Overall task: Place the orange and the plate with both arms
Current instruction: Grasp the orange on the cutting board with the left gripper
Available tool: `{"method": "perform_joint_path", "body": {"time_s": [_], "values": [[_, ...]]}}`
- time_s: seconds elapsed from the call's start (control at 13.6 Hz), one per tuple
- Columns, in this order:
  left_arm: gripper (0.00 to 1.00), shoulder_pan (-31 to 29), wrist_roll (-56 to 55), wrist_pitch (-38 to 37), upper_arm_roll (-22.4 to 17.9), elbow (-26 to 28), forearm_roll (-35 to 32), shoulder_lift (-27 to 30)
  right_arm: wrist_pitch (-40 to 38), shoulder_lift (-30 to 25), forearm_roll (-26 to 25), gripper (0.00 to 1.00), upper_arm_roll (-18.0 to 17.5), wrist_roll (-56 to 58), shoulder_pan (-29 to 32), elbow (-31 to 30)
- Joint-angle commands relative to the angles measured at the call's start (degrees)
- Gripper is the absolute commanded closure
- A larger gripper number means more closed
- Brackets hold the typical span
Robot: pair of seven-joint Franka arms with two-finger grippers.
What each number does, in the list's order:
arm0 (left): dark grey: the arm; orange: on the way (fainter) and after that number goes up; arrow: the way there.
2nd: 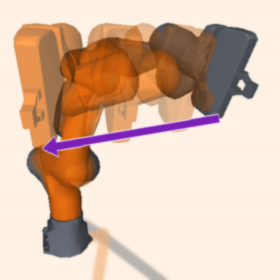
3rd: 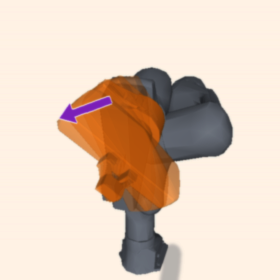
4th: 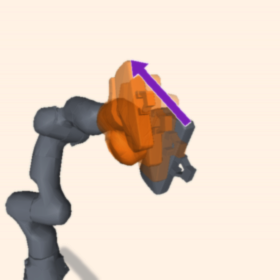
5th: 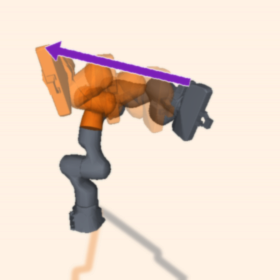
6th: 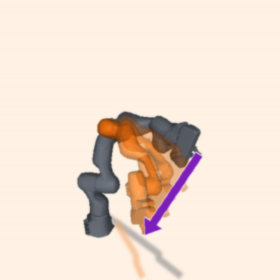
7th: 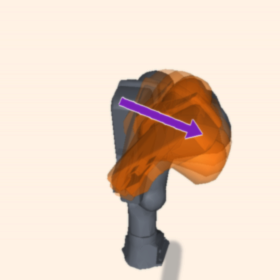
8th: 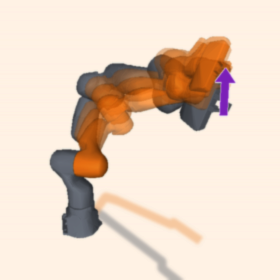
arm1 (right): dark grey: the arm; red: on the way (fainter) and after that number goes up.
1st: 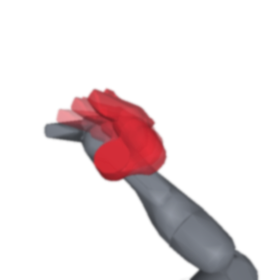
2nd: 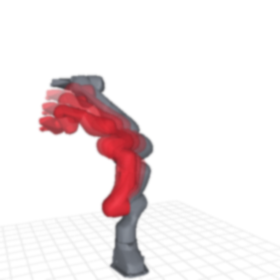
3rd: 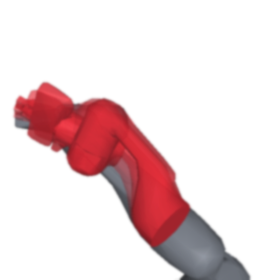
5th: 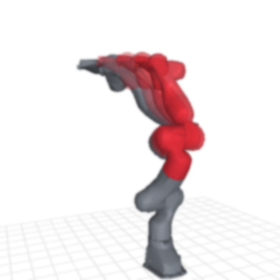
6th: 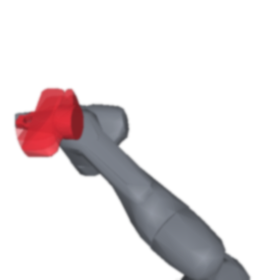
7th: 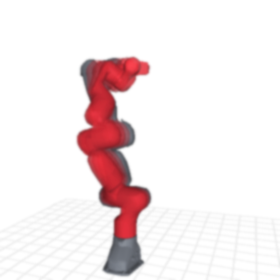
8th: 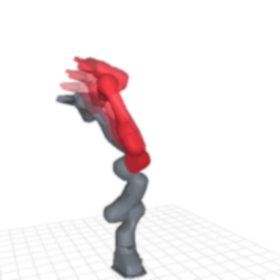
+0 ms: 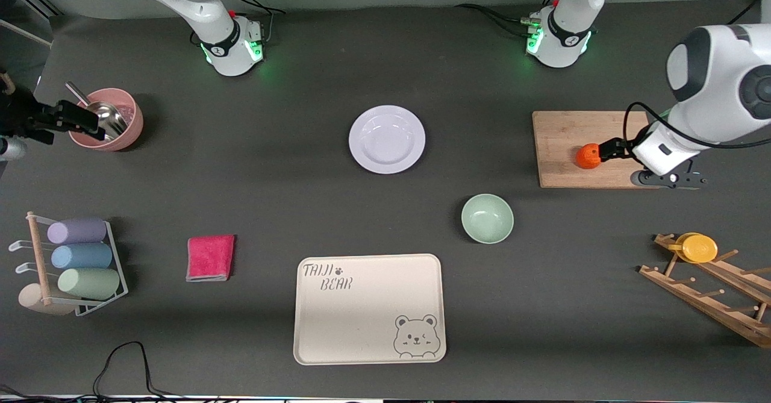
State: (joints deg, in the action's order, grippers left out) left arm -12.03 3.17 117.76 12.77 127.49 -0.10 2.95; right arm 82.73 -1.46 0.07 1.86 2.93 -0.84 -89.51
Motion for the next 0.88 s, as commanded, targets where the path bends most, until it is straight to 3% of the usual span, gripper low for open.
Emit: {"method": "perform_joint_path", "body": {"time_s": [0.0,0.37,0.66,0.81], "values": [[0.0,-0.4,0.2,11.2,-0.4,11.8,-0.6,3.6,2.6,-10.6,1.1,0.0,-0.3,-2.2,-0.5,-11.6],[0.0,-1.4,0.4,26.9,-0.5,21.7,-0.9,1.2,6.8,-20.1,1.8,0.0,-0.4,-9.1,-6.1,-23.5],[0.0,-4.7,2.9,37.9,-0.5,25.6,-1.0,-3.9,6.8,-20.3,2.0,0.0,-0.5,-11.0,-7.2,-24.4],[0.0,-5.1,2.8,39.5,-0.5,26.2,-0.9,-5.6,5.9,-20.1,6.3,0.0,-0.2,-10.9,-7.1,-24.7]]}}
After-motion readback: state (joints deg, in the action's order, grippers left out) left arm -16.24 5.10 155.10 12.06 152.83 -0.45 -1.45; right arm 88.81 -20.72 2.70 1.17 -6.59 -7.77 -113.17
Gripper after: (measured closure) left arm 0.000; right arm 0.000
